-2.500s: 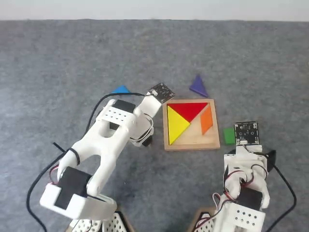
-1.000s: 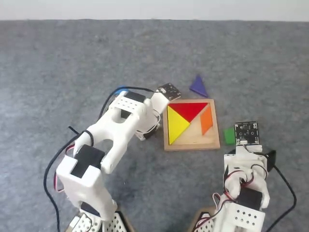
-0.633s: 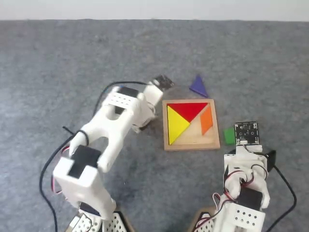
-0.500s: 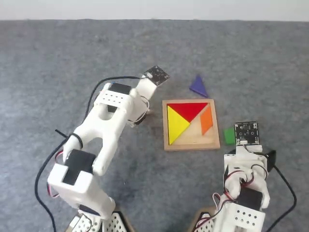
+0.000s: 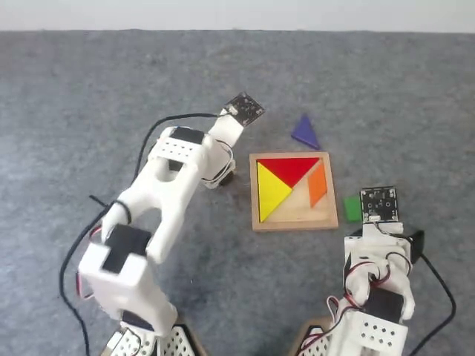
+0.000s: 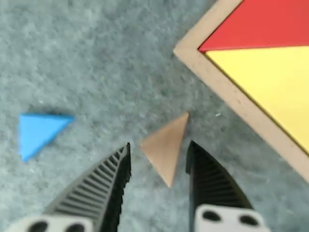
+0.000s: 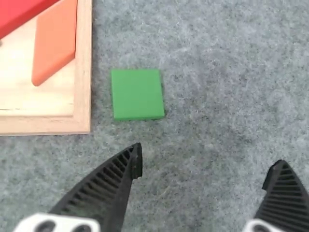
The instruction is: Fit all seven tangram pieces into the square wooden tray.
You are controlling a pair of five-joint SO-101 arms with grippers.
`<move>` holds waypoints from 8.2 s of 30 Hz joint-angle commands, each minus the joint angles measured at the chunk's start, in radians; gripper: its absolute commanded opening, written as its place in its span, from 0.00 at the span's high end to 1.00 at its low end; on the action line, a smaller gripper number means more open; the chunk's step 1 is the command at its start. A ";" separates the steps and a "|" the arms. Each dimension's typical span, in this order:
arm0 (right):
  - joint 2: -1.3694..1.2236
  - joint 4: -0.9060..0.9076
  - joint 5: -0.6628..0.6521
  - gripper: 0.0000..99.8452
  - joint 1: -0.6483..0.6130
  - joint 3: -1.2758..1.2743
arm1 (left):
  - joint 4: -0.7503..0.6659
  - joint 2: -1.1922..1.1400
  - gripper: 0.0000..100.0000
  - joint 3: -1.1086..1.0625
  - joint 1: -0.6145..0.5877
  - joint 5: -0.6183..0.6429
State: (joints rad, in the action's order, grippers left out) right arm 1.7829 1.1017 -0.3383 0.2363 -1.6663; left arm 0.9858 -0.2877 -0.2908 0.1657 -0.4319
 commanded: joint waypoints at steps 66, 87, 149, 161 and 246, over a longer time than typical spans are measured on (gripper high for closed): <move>-0.004 0.016 -0.015 0.61 -0.004 -0.018 | 0.704 0.123 0.99 0.498 0.181 0.115; -0.004 0.015 -0.015 0.61 -0.004 -0.018 | 0.342 -0.121 0.99 0.524 0.384 0.856; 0.005 -0.012 0.012 0.61 0.176 0.021 | 0.381 -0.209 0.88 0.644 0.325 0.634; 0.005 -0.015 0.012 0.61 0.173 0.021 | 0.347 -0.376 0.88 0.645 0.322 0.632; 0.007 0.024 -0.066 0.61 0.753 0.083 | 0.183 -0.112 0.86 0.479 0.571 0.548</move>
State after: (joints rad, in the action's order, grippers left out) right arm 1.7829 1.1247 -0.3383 0.9022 -1.5942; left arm 1.2681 -0.4641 0.2447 0.7396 0.1496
